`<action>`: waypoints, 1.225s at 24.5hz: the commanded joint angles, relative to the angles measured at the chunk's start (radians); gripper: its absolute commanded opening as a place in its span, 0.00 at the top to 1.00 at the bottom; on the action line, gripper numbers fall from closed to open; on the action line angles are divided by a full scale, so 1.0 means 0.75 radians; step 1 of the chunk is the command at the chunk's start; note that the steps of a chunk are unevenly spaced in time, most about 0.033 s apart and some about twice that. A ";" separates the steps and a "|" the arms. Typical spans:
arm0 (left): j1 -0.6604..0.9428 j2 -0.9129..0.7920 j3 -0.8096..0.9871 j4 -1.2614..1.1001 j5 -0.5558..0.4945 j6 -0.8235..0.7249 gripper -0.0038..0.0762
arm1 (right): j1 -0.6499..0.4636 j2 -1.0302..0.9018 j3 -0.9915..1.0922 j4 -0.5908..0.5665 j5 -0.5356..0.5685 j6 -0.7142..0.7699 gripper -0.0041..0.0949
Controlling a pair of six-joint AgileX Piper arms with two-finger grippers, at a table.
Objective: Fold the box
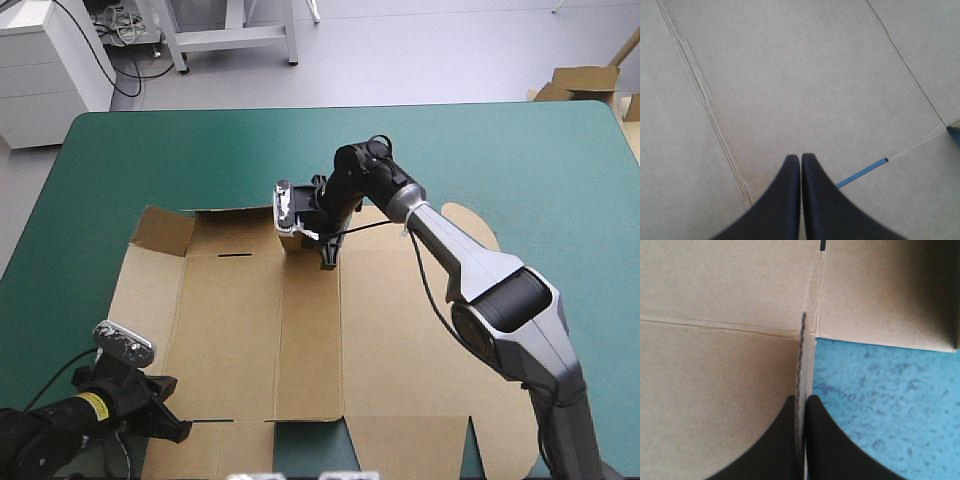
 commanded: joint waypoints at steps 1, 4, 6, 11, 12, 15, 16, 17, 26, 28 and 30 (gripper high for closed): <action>0.000 0.008 -0.032 -0.019 -0.065 0.002 0.96 | 0.007 -0.093 -0.043 0.058 -0.014 0.038 0.85; 0.000 0.008 -0.032 -0.019 -0.065 0.002 0.96 | 0.007 -0.093 -0.043 0.024 -0.028 0.087 0.66; 0.000 0.008 -0.032 -0.019 -0.065 0.002 0.96 | 0.007 -0.103 -0.043 -0.015 -0.031 0.090 0.57; 0.000 0.008 -0.032 -0.019 -0.065 0.002 0.96 | -0.007 -0.170 -0.045 -0.200 -0.047 0.184 0.58; 0.000 0.008 -0.032 -0.019 -0.065 0.002 0.96 | -0.020 -0.192 -0.045 -0.243 -0.050 0.205 0.59; 0.000 0.008 -0.032 -0.019 -0.065 0.002 0.96 | -0.077 -0.258 -0.045 -0.354 -0.053 0.286 0.61; 0.000 0.008 -0.032 -0.019 -0.065 0.002 0.96 | -0.105 -0.285 -0.045 -0.382 -0.053 0.315 0.61; 0.000 0.008 -0.032 -0.019 -0.065 0.002 0.96 | -0.169 -0.342 -0.045 -0.430 -0.053 0.388 0.61; 0.000 0.008 -0.032 -0.019 -0.065 0.002 0.96 | -0.642 -0.639 -0.038 -0.543 -0.008 0.977 0.64; 0.000 0.008 -0.032 -0.019 -0.067 0.002 0.96 | -0.770 -0.748 0.035 -0.536 -0.008 1.110 0.74; 0.000 0.008 -0.032 -0.019 -0.067 0.002 0.96 | -0.860 -0.856 0.137 -0.536 -0.008 1.205 0.80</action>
